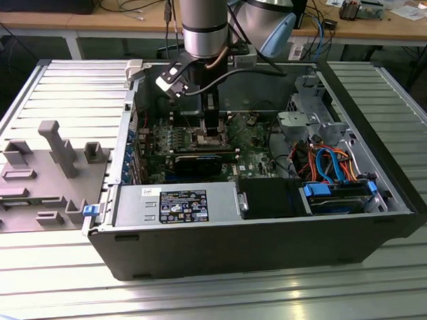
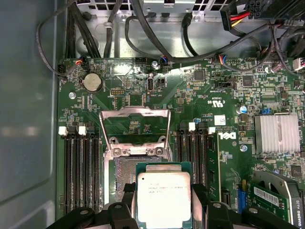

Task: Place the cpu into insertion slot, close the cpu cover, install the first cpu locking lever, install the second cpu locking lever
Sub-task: 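Place the cpu into insertion slot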

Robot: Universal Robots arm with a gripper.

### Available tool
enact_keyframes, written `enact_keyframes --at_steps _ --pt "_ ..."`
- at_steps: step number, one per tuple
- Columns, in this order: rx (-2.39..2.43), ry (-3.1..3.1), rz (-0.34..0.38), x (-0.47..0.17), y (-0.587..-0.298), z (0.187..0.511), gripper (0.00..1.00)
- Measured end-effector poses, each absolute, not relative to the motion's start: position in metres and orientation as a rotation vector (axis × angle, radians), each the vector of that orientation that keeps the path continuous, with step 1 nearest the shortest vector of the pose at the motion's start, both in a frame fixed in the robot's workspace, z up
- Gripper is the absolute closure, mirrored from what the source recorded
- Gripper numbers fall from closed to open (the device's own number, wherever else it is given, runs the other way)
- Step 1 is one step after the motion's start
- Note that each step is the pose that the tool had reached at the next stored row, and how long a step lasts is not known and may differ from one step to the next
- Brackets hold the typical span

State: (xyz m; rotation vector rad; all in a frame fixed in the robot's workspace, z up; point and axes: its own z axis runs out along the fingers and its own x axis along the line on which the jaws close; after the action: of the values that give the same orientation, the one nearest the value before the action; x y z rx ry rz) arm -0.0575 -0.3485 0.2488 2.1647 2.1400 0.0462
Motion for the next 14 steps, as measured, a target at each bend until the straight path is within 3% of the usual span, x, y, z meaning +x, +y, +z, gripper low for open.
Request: enact_keyframes --at_steps 14 --pt "2.165 2.140 0.046 -0.0575 -0.3485 0.2461 0.45"
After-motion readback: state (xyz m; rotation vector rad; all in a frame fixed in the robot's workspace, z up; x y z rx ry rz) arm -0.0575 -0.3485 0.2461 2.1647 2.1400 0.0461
